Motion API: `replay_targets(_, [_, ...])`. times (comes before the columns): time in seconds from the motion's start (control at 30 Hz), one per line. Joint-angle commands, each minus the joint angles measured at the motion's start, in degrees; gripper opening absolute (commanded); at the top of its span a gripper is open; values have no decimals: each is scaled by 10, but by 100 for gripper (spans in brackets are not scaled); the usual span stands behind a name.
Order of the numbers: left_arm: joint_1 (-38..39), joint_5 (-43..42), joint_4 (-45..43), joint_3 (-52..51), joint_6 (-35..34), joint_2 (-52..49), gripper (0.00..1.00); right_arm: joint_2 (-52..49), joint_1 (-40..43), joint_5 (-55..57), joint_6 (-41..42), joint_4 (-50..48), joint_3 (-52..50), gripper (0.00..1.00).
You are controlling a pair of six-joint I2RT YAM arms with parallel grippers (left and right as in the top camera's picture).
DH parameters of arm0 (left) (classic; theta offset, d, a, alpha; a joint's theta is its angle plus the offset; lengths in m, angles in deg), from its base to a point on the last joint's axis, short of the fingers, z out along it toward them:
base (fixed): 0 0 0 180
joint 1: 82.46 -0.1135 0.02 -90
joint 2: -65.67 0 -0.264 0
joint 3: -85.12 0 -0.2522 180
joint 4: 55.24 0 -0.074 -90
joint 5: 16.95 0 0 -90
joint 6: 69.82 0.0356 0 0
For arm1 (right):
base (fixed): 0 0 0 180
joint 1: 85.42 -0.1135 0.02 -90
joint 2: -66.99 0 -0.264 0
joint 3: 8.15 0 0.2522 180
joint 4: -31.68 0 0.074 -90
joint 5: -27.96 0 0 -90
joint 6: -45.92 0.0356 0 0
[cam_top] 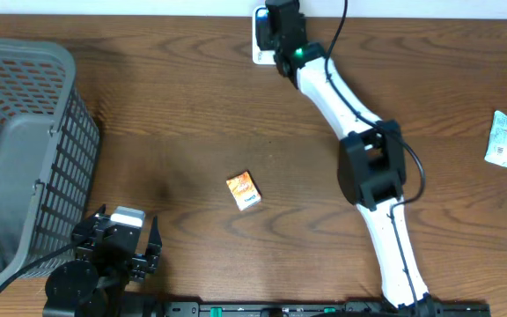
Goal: Scan the item barcode
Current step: 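Hold the jar label in front of the scanner window, then swing the jar to the right side and set it down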
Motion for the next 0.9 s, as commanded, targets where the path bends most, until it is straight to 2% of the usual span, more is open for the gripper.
replay_targets(0.0, [-2, 5, -1, 2, 3, 1, 84, 143, 4, 35, -4, 123, 10, 44])
replay_targets(0.17, [-2, 5, -1, 2, 3, 1, 84, 236, 45, 46, 0, 367, 10, 48])
replay_targets(0.37, [-2, 5, -1, 2, 3, 1, 84, 235, 167, 42, 71, 552, 9, 54])
replay_targets(0.6, [-2, 5, -1, 2, 3, 1, 84, 168, 343, -9, 71, 626, 9, 55])
replay_targets(0.73, [-2, 5, -1, 2, 3, 1, 84, 116, 400, -13, 71, 640, 9, 52])
replay_targets(0.8, [-2, 5, -1, 2, 3, 1, 84, 80, 425, -40, 70, 635, 9, 55])
replay_targets(0.87, [-2, 5, -1, 2, 3, 1, 84, 47, 445, -59, 55, 630, 9, 54])
